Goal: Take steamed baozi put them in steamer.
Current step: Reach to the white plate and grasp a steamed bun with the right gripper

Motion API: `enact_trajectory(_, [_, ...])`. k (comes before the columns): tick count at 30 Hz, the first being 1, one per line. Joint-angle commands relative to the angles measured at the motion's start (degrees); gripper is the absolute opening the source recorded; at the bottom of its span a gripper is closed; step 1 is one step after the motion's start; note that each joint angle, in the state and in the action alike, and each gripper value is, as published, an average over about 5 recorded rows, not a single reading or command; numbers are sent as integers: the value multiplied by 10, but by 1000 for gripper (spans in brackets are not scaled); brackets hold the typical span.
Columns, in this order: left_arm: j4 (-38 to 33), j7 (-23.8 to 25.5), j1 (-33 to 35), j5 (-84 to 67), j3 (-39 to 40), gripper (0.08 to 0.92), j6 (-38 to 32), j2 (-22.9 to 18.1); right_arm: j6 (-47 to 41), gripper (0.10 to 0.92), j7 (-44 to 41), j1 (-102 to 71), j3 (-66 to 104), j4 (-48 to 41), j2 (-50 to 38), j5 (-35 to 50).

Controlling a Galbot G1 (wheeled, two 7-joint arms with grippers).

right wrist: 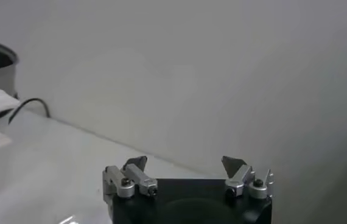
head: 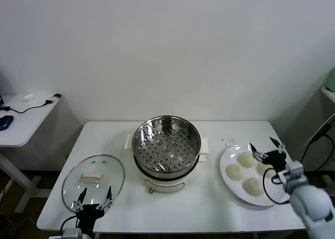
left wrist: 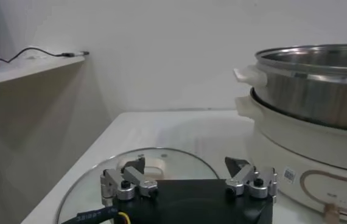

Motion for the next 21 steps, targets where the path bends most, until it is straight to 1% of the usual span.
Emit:
enact_trajectory(1, [4,0,0,3,2,823,0,-5,19,823,-234,195,-164,-94,-170,-28])
enact_trajectory(4, [9,0,-3,9,5,823,-2,-11,83,823,-338,284,-274,-137,-187,-72])
enact_trajectory(7, [10,0,-4,13,6,823,-3,-16,126,823,-421,390,-401,-181,-183,-106])
enact_trajectory(10, [11,1,-4,16,5,823,-3,-19,141,823,-468,508,-550,-218,-170,-131])
enact_trajectory(15, [14,2,-4,21,3,823,-4,-22,139,823,-491,671,-752,-275,-126,-167])
enact_trajectory(18, [17,3,-5,23,0,823,-5,-24,130,823,-486,726,-820,-305,-89,-174])
enact_trajectory(21, [22,4,-9,25,-2,823,-5,-27,116,823,-476,751,-852,-337,-47,-167])
